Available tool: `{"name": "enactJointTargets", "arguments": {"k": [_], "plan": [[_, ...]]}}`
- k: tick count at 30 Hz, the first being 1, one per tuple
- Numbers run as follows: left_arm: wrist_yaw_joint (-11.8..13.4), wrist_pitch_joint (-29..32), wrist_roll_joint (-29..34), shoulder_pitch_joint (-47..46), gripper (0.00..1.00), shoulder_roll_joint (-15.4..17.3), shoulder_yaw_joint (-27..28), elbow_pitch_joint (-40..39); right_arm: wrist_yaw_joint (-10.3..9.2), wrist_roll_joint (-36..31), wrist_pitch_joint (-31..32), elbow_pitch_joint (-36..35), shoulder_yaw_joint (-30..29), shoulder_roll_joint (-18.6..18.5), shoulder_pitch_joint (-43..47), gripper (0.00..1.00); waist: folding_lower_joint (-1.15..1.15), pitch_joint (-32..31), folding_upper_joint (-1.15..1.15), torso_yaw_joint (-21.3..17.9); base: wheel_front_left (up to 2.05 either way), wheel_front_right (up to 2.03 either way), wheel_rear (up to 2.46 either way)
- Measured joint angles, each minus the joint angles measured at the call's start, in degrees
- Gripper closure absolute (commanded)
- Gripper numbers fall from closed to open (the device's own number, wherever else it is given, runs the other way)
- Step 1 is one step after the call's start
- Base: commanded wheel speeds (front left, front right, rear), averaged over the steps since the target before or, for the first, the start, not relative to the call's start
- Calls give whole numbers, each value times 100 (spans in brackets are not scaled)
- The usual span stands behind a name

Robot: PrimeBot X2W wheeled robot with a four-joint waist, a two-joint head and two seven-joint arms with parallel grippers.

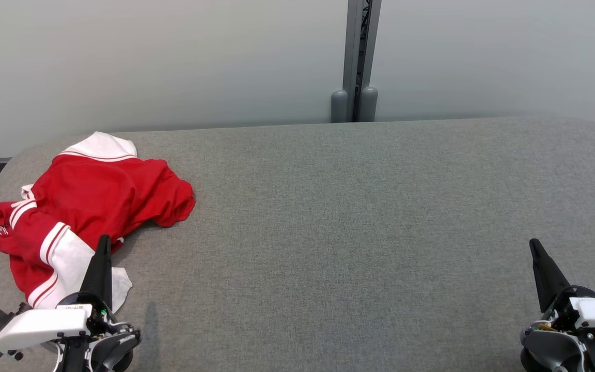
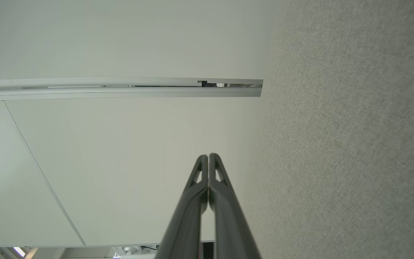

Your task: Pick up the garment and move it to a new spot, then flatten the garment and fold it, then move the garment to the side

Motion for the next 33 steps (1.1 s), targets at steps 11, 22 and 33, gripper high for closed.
{"name": "enactJointTargets", "arguments": {"k": [11, 22, 33], "plan": [[0, 1, 0, 0, 100, 0, -1, 0, 0, 0, 0, 0, 0, 0, 0, 100, 0, 0, 0, 0, 0, 0, 0], [0, 1, 0, 0, 100, 0, -1, 0, 0, 0, 0, 0, 0, 0, 0, 100, 0, 0, 0, 0, 0, 0, 0], [2, -49, 2, 331, 0, -112, -46, 277, -10, 0, -45, 253, 51, 118, 290, 0, 0, 1, 0, -1, 0, 0, 0]]}}
